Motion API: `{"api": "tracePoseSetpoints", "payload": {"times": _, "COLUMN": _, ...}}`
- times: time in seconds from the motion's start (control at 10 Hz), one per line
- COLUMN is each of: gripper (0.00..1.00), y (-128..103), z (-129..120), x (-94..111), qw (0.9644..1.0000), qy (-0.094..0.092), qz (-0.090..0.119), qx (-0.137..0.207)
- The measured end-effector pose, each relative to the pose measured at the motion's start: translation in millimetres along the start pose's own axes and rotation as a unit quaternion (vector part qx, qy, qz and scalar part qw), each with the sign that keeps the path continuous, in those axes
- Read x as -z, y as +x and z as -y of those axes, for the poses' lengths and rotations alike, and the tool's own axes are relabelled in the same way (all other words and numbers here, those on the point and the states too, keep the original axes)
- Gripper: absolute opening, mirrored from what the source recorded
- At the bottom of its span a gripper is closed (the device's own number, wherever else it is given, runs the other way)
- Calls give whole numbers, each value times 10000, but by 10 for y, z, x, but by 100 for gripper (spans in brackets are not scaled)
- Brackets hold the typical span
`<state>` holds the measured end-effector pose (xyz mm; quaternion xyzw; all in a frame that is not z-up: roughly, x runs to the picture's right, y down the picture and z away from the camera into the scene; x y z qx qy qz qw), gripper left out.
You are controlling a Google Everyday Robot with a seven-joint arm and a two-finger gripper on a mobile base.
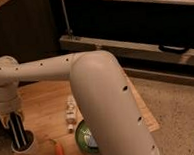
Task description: Place the eraser in the ceramic cup
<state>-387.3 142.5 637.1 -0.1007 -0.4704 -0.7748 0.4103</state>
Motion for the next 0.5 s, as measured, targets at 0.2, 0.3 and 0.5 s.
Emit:
{"api": "tracePoseSetpoints", "payload": {"times": 0.2, "gripper": 77, "y": -11, "z": -28, "x": 11, "qw": 10000, "qy": 54, "qz": 43, "qx": 55}}
{"api": "tracePoseSetpoints", "payload": {"times": 0.3, "gripper": 77, "y": -10, "z": -49, "x": 29, "qw": 9999, "qy": 115, "qz": 54, "qx": 86}}
{"api": "tracePoseSetpoints", "payload": {"times": 0.5, "gripper": 77, "y": -9, "z": -90, "x": 59, "qw": 9998, "qy": 153, "qz": 82, "qx": 70}}
